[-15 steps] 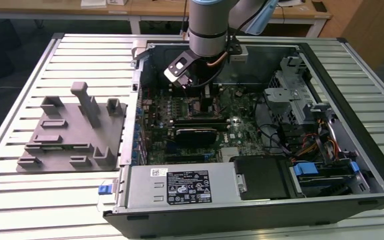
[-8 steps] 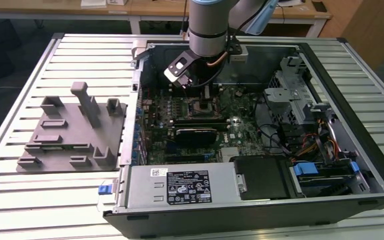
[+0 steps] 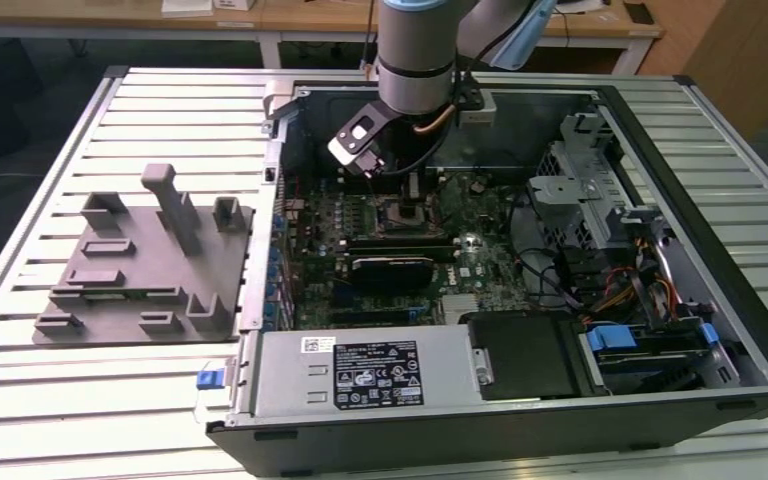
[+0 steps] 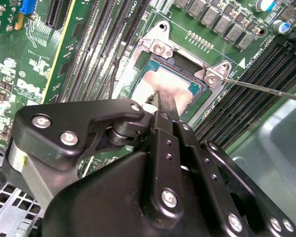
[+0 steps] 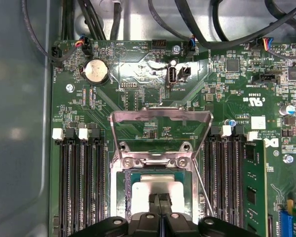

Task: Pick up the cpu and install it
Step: 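Place the cpu into insertion slot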

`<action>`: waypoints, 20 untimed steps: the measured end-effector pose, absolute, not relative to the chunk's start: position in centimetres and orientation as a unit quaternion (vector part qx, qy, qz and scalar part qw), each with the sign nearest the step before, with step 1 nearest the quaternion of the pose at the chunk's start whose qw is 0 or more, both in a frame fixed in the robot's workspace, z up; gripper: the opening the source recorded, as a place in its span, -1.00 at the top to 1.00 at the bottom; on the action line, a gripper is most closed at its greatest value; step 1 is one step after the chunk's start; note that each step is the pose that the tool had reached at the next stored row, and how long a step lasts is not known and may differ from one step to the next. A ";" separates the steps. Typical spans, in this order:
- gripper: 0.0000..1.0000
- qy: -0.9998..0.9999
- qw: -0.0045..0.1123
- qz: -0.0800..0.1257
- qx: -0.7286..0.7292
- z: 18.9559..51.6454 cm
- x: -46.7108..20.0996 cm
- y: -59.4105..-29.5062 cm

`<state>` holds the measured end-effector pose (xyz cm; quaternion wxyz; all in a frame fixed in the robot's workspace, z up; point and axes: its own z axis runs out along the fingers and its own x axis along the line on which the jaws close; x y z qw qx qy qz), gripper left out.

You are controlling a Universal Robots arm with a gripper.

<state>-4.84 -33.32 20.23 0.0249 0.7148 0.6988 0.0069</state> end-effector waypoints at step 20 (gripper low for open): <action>0.79 0.698 0.021 0.010 0.716 19.9 -4.9 -33.3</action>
